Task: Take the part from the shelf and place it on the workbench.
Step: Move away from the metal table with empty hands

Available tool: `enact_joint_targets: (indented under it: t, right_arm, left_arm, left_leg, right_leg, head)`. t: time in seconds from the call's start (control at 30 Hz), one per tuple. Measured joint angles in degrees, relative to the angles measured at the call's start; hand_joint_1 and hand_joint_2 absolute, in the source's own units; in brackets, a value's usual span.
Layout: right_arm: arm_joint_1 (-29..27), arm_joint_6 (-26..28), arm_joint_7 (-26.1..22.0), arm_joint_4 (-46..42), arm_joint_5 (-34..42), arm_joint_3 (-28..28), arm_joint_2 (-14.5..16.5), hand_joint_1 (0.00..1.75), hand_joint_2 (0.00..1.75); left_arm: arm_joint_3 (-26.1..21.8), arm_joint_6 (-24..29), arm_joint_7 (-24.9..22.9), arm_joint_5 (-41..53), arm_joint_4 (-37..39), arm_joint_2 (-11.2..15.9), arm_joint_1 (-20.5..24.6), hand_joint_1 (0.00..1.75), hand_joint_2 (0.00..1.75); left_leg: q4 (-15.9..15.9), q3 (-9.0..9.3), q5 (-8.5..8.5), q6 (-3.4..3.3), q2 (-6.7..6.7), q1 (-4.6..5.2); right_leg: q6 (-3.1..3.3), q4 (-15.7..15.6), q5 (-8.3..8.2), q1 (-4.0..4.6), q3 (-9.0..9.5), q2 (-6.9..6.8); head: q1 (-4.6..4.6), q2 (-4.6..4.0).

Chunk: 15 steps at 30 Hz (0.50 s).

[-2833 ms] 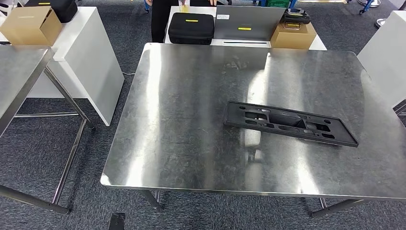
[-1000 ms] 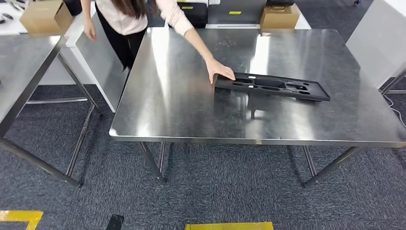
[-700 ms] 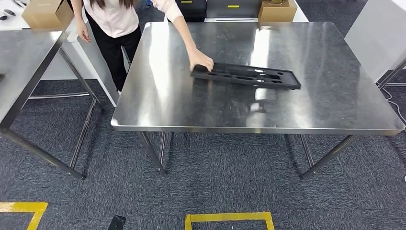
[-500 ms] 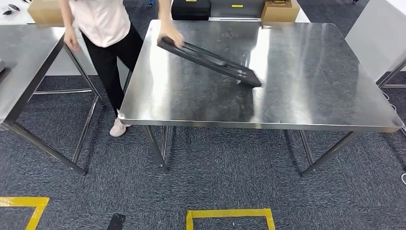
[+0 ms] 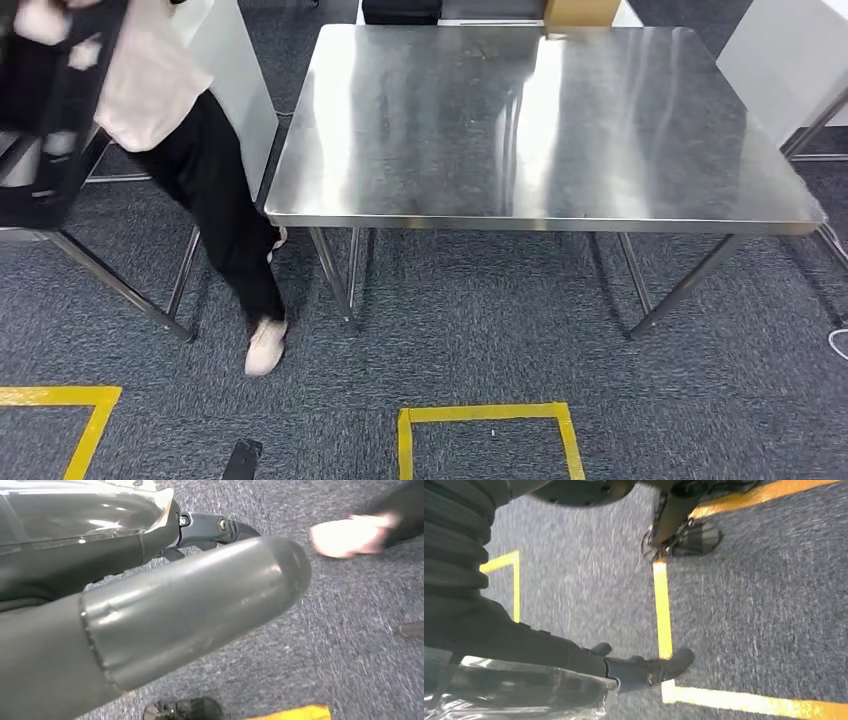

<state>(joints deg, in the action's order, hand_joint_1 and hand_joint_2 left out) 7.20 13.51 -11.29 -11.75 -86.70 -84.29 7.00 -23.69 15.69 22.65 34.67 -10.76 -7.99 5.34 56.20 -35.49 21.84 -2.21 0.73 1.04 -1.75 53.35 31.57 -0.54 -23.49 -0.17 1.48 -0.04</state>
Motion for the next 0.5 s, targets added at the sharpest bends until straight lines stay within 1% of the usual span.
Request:
enact_joint_targets:
  t: [0.03,0.07,0.1,0.13,0.17,0.2,0.23,0.27,0.3,0.33,0.37,0.4,0.43,0.47,0.5]
  right_arm:
    - [-0.1,0.1,0.0,0.0,0.0,0.0,0.1,0.00,1.75]
    - [-0.1,0.2,0.1,0.0,0.1,0.0,0.1,0.00,1.31]
    - [-0.2,0.3,0.3,0.0,0.2,0.0,0.1,0.00,0.87]
    - [-0.2,0.5,0.5,0.0,0.3,0.0,0.1,0.00,0.44]
    - [-0.2,0.6,0.7,0.0,0.5,0.0,0.0,0.00,0.00]
    - [-0.3,0.8,1.0,0.0,0.6,0.0,0.0,0.00,0.00]
    - [-0.3,0.8,1.2,0.0,0.7,0.0,0.0,0.00,0.00]
    - [-0.4,0.9,1.4,0.0,0.8,0.0,0.0,0.00,0.00]
    - [-0.4,0.9,1.6,0.0,0.8,0.0,0.0,0.00,0.00]
    - [-0.4,0.9,1.7,0.0,0.9,0.0,0.0,0.00,0.00]
    - [-0.3,0.9,1.7,0.1,0.9,0.0,0.1,0.00,0.00]
    - [-0.2,0.9,1.7,0.1,0.9,0.0,0.2,0.00,0.00]
    - [-0.1,0.9,1.8,0.1,0.9,0.0,0.3,0.00,0.00]
    - [0.0,0.9,1.8,0.2,0.9,0.0,0.4,0.00,0.00]
    - [0.1,0.8,1.8,0.2,0.9,0.0,0.4,0.00,0.00]
  left_arm:
    - [0.0,0.0,-0.1,0.1,0.0,0.1,0.0,0.00,0.00]
    - [0.0,-0.1,-0.2,0.1,0.0,0.1,0.0,0.00,0.00]
    - [0.0,-0.1,-0.3,0.1,0.0,0.1,0.0,0.00,0.00]
    - [0.0,-0.1,-0.4,0.1,0.0,0.1,0.0,0.00,0.00]
    - [0.0,-0.1,-0.5,0.1,0.0,0.1,0.0,0.00,0.00]
    - [0.0,-0.2,-0.5,0.1,0.0,0.1,0.0,0.00,0.00]
    - [0.0,-0.2,-0.6,0.1,0.0,0.1,0.0,0.00,0.00]
    - [0.0,-0.2,-0.6,0.1,0.0,0.1,0.0,0.00,0.00]
    - [0.0,-0.2,-0.7,0.2,0.0,0.1,0.0,0.00,0.00]
    - [0.0,-0.2,-0.7,0.2,0.0,0.1,0.0,0.00,0.00]
    - [0.0,-0.2,-0.7,0.2,0.0,0.2,0.0,0.00,0.00]
    - [0.0,-0.2,-0.8,0.2,0.0,0.3,-0.1,0.00,0.00]
    - [0.0,-0.2,-0.8,0.2,0.0,0.4,-0.3,0.00,0.00]
    - [0.0,-0.3,-0.9,0.2,0.0,0.4,-0.4,0.00,0.00]
    - [0.0,-0.3,-1.0,0.2,0.0,0.4,-0.5,0.00,0.00]
  left_leg:
    - [0.2,-0.20,0.05,0.24,-0.05,-0.14]
    - [0.9,-0.56,0.94,0.53,-0.15,-0.30]
    - [2.6,-1.17,2.68,0.92,-0.24,-0.50]
    - [5.5,-2.15,5.22,1.36,-0.34,-0.73]
    - [9.5,-3.44,8.03,1.77,-0.38,-0.93]
    - [13.6,-4.70,10.14,2.10,-0.38,-1.13]
    - [16.6,-5.48,11.13,2.31,-0.39,-1.32]
    - [17.5,-5.36,10.82,2.41,-0.43,-1.47]
    - [15.9,-4.09,9.23,2.32,-0.60,-1.57]
    - [12.5,-2.14,6.99,2.05,-1.13,-1.63]
    - [8.7,-0.01,5.01,1.52,-2.42,-1.67]
    - [5.4,1.66,3.53,1.02,-3.63,-1.65]
    - [3.4,2.58,2.85,0.62,-4.60,-1.55]
    - [2.5,2.94,2.78,0.36,-5.10,-1.40]
    - [2.2,2.95,2.63,0.30,-4.66,-1.23]
  right_leg:
    - [0.40,0.1,-0.22,-0.21,-0.29,-0.04]
    - [0.89,0.1,-0.51,-0.41,-0.45,-0.09]
    - [1.39,0.0,-0.83,-0.63,-0.64,-0.15]
    - [1.77,0.0,-1.12,-0.66,-0.86,-0.17]
    - [1.98,0.1,-1.36,-0.64,-1.11,-0.11]
    - [2.02,0.2,-1.53,-0.62,-1.24,0.00]
    - [1.98,0.3,-1.68,-0.60,-1.33,0.21]
    - [1.91,0.4,-1.77,-0.59,-1.34,0.51]
    - [1.84,0.5,-1.80,-0.59,-1.24,0.91]
    - [1.80,0.6,-1.78,-0.58,-1.18,1.39]
    - [1.72,0.6,-1.73,-0.62,-1.34,1.86]
    - [1.55,0.7,-1.71,-0.58,-1.53,2.42]
    - [1.25,0.8,-1.76,-0.72,-1.80,2.96]
    - [0.88,0.8,-1.89,-0.92,-2.17,3.56]
    - [0.47,0.7,-2.09,-1.08,-2.31,4.22]
  head:
    - [-0.03,0.00]
    - [-0.01,0.00]
    - [0.11,0.00]
    - [0.19,0.00]
    - [0.31,0.00]
    - [0.36,0.00]
    - [0.36,0.00]
    - [0.37,0.00]
    - [0.38,0.00]
    - [0.39,0.00]
    - [0.36,0.00]
    - [0.25,0.00]
    - [0.22,0.00]
    - [0.28,0.00]
    - [0.38,0.00]
